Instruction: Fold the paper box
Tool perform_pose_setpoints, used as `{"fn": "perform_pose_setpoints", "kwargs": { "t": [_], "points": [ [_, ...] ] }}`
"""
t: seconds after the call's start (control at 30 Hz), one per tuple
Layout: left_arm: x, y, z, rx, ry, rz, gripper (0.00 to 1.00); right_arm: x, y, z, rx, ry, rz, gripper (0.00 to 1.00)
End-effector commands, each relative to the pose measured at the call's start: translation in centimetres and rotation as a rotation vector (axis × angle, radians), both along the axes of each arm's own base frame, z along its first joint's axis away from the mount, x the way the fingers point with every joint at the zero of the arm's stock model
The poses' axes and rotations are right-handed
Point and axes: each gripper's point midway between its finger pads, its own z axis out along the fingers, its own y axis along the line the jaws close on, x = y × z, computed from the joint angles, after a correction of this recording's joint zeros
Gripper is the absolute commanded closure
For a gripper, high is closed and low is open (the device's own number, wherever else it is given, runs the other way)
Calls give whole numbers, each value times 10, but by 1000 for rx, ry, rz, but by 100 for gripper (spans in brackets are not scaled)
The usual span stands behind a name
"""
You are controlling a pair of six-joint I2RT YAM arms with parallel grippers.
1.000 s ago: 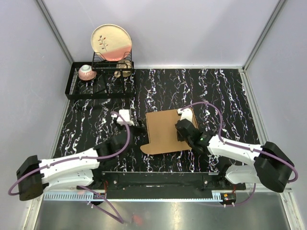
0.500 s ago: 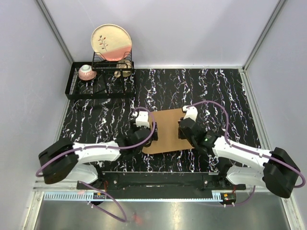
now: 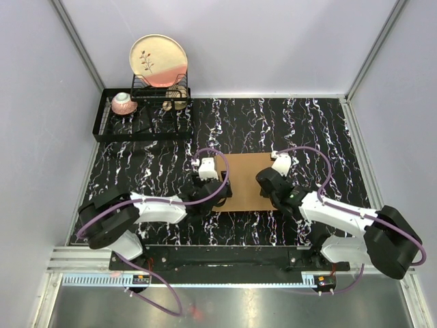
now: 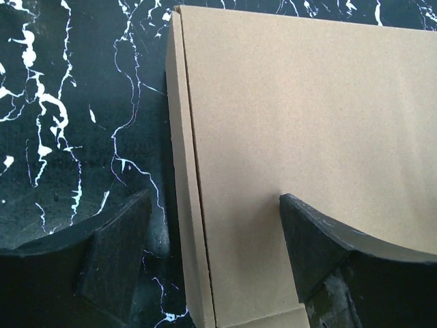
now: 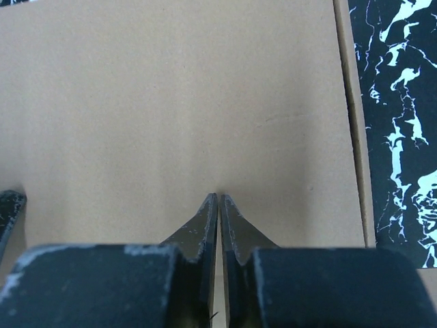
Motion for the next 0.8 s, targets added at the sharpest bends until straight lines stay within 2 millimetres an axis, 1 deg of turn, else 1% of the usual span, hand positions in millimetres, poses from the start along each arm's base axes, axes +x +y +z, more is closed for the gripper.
{"fn": "perform_pose_setpoints", "kwargs": {
  "t": [0.0, 0.07, 0.1, 0.13, 0.17, 0.2, 0.23, 0.27, 0.3, 0.33, 0.37, 0.4, 0.43, 0.47, 0.5, 0.53, 0.57, 0.6, 0.63, 0.67, 0.7, 0.73, 0.77],
  "points": [
    [-23, 31, -54, 174, 137, -5, 21, -16, -4, -30, 20, 105, -34, 92],
    [-23, 39, -51, 166, 122, 20, 21, -15, -8, -23, 22, 85, -51, 92],
    [-18, 42, -37, 141, 83, 48, 21, -11, -7, -5, 55, 36, -47, 90],
    [-15, 46, -28, 133, 57, 62, 20, -8, -10, 7, 60, -4, -47, 88],
    [-14, 50, -18, 122, 29, 78, 19, -3, -15, 23, 61, -60, -69, 84],
    [-8, 54, 9, 75, -36, 114, 19, -1, -19, 48, 97, -128, -76, 77],
    [-3, 58, 24, 60, -74, 128, 18, 2, -23, 69, 88, -174, -80, 61],
    [0, 61, 51, 5, -124, 140, 17, 6, -32, 84, 71, -220, -113, 55],
    [3, 64, 66, -21, -155, 151, 17, 7, -38, 100, 69, -253, -124, 50],
    [9, 71, 78, -31, -177, 167, 16, 10, -47, 115, 40, -269, -142, 41],
    [12, 74, 96, -78, -201, 177, 14, 13, -54, 118, 19, -269, -160, 39],
    [14, 73, 97, -95, -184, 151, 13, 16, -60, 116, 5, -251, -178, 37],
    [22, 80, 99, -120, -171, 177, 13, 22, -76, 111, -5, -223, -228, 36],
    [25, 79, 96, -125, -150, 174, 12, 24, -75, 102, 30, -178, -207, 34],
    [25, 75, 88, -121, -111, 141, 12, 26, -76, 91, 41, -141, -209, 34],
    [26, 76, 80, -122, -80, 148, 11, 29, -84, 78, 58, -110, -236, 32],
    [27, 73, 66, -102, -38, 139, 10, 29, -74, 69, 104, -74, -194, 30],
    [23, 65, 56, -108, 5, 99, 9, 29, -69, 59, 122, -49, -173, 29],
    [21, 64, 45, -116, 39, 105, 9, 30, -65, 48, 152, -47, -162, 27],
    [19, 63, 31, -104, 75, 99, 8, 28, -57, 42, 191, -35, -133, 25],
    [17, 58, 27, -125, 86, 80, 7, 28, -54, 39, 223, -38, -131, 24],
    [16, 57, 22, -143, 98, 86, 7, 28, -52, 32, 245, -45, -126, 24],
    [11, 62, 9, -137, 119, 94, 6, 27, -49, 29, 267, -42, -113, 24]
  ]
}}
